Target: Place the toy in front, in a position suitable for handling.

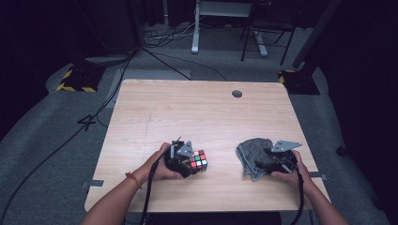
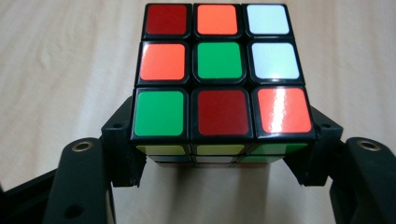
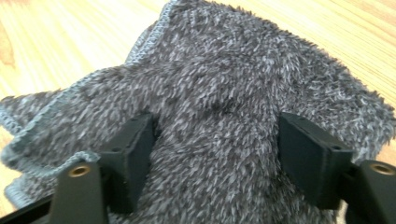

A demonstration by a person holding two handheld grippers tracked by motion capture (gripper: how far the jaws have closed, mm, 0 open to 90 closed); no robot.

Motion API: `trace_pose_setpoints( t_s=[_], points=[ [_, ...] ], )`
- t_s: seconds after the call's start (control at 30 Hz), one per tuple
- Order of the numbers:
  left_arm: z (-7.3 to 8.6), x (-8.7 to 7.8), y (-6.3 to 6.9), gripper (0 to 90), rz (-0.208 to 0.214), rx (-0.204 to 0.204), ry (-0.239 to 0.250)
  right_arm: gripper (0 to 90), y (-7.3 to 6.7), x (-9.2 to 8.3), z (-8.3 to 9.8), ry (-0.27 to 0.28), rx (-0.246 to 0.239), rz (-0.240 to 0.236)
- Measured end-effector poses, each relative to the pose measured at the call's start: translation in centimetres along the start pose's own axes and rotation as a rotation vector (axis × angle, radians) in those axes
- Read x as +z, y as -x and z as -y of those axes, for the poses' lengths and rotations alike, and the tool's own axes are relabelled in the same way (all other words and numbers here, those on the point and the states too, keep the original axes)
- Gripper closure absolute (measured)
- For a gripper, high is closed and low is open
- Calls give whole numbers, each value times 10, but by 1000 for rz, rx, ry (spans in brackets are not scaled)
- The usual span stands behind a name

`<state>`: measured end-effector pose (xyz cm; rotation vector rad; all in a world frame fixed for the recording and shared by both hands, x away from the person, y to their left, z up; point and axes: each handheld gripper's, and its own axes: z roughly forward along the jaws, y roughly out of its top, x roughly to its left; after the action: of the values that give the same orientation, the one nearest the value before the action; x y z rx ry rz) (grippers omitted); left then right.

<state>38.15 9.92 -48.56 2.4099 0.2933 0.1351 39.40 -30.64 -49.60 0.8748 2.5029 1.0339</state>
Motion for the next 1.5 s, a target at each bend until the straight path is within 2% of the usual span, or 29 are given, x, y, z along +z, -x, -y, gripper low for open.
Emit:
trace_pose_setpoints(
  t_s=[0.1, 0.2, 0.3, 0.37, 0.5, 0.57, 0.7, 0.8, 0.9, 1.0, 1.1, 1.23, 1.27, 1.3, 1.4, 1.5],
  points=[
    [8, -5, 12, 328, -2, 3, 12, 373, -2, 0, -3, -19, -17, -8],
    [14, -6, 16, 325, -14, 7, 29, 456, -5, 0, -7, -24, -47, -29],
    [16, -5, 16, 322, -16, 6, 30, 548, -7, 1, -10, -34, -81, -54],
    [17, -2, 17, 317, -25, 7, 8, 621, -9, 3, -12, -34, -105, -67],
    [19, 0, 11, 323, 18, -24, 18, 670, -8, 4, -13, -23, -106, -87],
    [19, 0, 11, 323, 20, -24, 23, 694, -6, 6, -14, -12, -99, -104],
    [19, 0, 13, 323, 3, -42, 19, 723, -5, 9, -17, 2, -94, -125],
    [18, 1, 17, 313, -20, -67, 26, 734, -9, 14, -22, 12, -98, -165],
    [19, 2, 18, 308, -27, -83, 31, 738, -13, 16, -25, 10, -112, -179],
    [19, 4, 18, 221, -28, -86, 40, 741, -18, 16, -31, 25, -120, -198],
    [18, 6, 18, 201, -35, -93, 43, 742, -22, 17, -35, 38, -124, -214],
    [17, 6, 18, 256, -51, -111, 55, 743, -28, 19, -39, 39, -145, -222],
    [16, 6, 18, 316, -48, -100, 59, 744, -29, 19, -40, 43, -144, -230],
    [16, 6, 18, 336, -47, -100, 59, 745, -31, 19, -43, 47, -147, -239],
    [17, 5, 17, 337, -41, -108, 62, 746, -33, 19, -45, 58, -148, -250],
    [16, 5, 17, 338, -43, -99, 55, 749, -37, 17, -52, 76, -166, -251]
  ],
)
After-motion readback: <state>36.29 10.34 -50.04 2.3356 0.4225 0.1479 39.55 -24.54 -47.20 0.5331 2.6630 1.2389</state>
